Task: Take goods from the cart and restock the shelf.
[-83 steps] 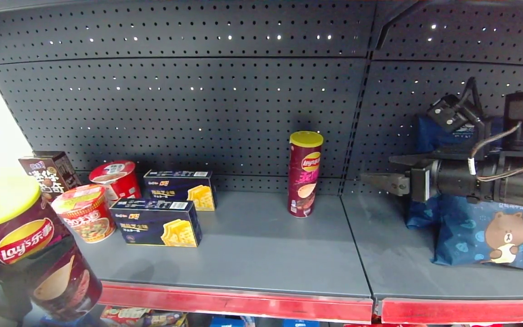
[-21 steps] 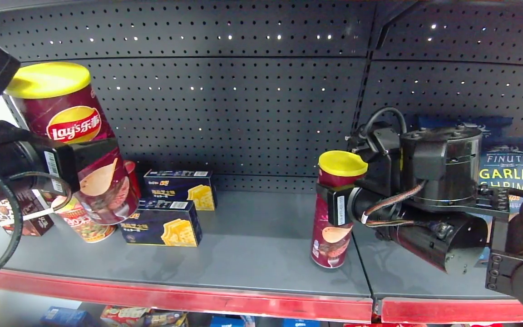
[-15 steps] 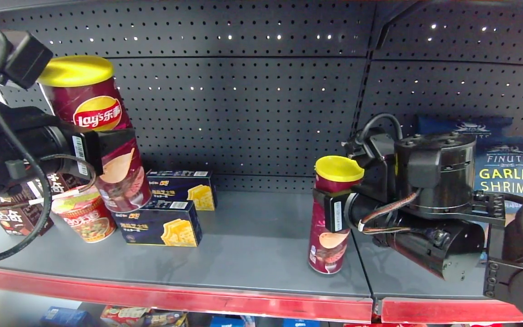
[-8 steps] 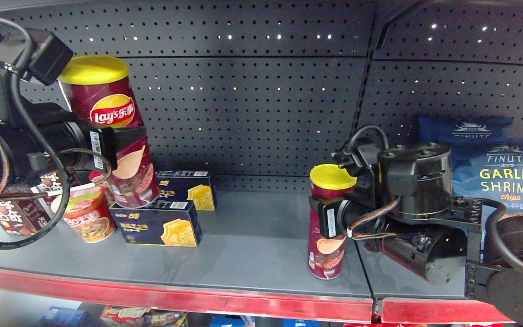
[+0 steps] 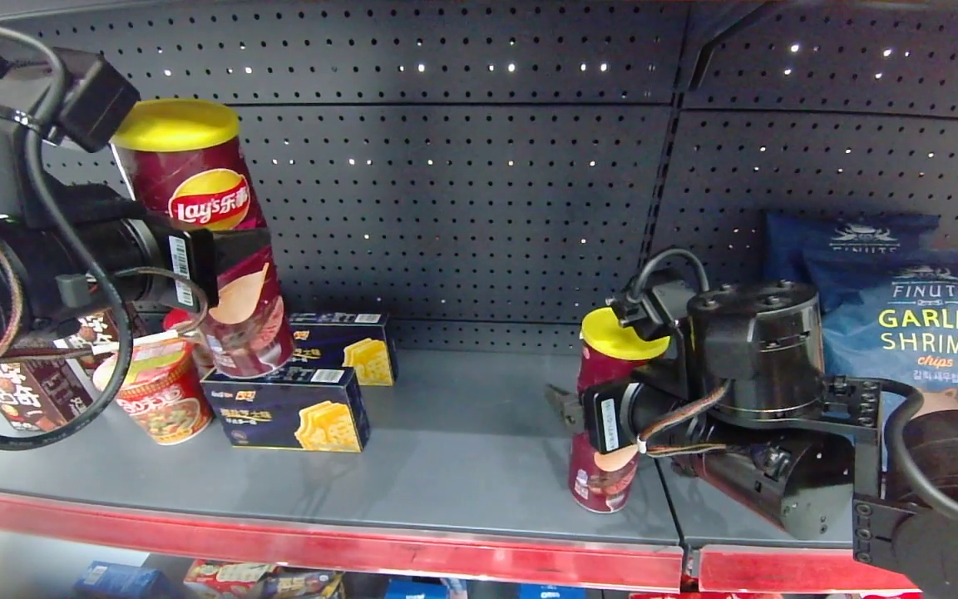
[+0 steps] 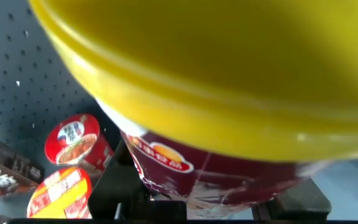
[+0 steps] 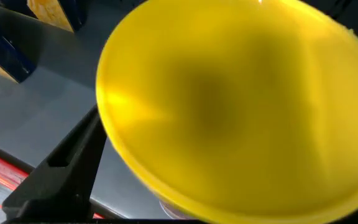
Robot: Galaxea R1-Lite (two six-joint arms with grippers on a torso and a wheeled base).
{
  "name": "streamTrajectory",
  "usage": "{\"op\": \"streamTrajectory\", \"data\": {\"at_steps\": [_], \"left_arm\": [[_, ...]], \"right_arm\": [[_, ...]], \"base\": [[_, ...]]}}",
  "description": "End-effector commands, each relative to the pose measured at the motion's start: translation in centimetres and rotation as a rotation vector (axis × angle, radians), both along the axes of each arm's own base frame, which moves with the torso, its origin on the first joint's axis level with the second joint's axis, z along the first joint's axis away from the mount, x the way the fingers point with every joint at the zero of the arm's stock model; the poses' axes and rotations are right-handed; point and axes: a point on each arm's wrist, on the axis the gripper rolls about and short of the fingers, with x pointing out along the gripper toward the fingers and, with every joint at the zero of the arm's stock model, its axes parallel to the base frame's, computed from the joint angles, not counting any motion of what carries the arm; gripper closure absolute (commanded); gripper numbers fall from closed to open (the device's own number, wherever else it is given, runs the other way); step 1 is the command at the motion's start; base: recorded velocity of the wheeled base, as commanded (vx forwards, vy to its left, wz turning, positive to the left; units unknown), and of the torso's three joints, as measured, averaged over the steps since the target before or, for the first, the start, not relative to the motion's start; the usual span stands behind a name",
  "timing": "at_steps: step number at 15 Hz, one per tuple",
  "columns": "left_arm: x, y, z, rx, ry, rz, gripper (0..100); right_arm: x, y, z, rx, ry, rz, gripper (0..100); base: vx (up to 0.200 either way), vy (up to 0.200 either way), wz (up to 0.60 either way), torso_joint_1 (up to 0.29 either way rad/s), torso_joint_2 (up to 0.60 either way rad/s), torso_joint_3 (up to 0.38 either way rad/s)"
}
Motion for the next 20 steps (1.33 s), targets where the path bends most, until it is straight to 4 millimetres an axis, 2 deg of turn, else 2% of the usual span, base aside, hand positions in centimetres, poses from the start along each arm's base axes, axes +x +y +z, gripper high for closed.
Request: {"op": "streamTrajectory", "data": {"at_steps": [1, 4, 9, 14, 19, 20], "left_arm": [[-0.2, -0.4, 1.2, -0.01, -0.039, -0.017, 100], [0.5, -1.7, 2.2, -0.016, -0.06, -0.047, 100], [1.1, -3.5, 1.4, -0.006, -0.034, -0.067, 100], [1.3, -3.8, 0.9, 0.001, -0.02, -0.067, 100], [1.3, -3.7, 0.9, 0.002, -0.021, -0.053, 100], [1.3, -3.8, 1.0, 0.001, -0.022, -0.056, 100]], "right_arm": [[-0.4, -0.4, 0.3, 0.003, -0.005, 0.0, 0], [-1.5, -1.7, 0.1, -0.01, -0.001, -0.007, 0], [-3.5, -4.1, 0.6, 0.001, -0.013, -0.015, 0], [-5.3, -5.6, 0.6, 0.009, -0.014, 0.013, 0], [-5.4, -5.6, 0.5, 0.012, -0.008, 0.024, 0], [-5.2, -6.1, 0.3, 0.008, -0.006, 0.003, 0]], "base": [[0.0, 0.0, 0.0, 0.0, 0.0, 0.0], [0.0, 0.0, 0.0, 0.0, 0.0, 0.0], [0.0, 0.0, 0.0, 0.0, 0.0, 0.0], [0.0, 0.0, 0.0, 0.0, 0.0, 0.0], [0.0, 0.0, 0.0, 0.0, 0.0, 0.0], [0.0, 0.0, 0.0, 0.0, 0.0, 0.0]]}}
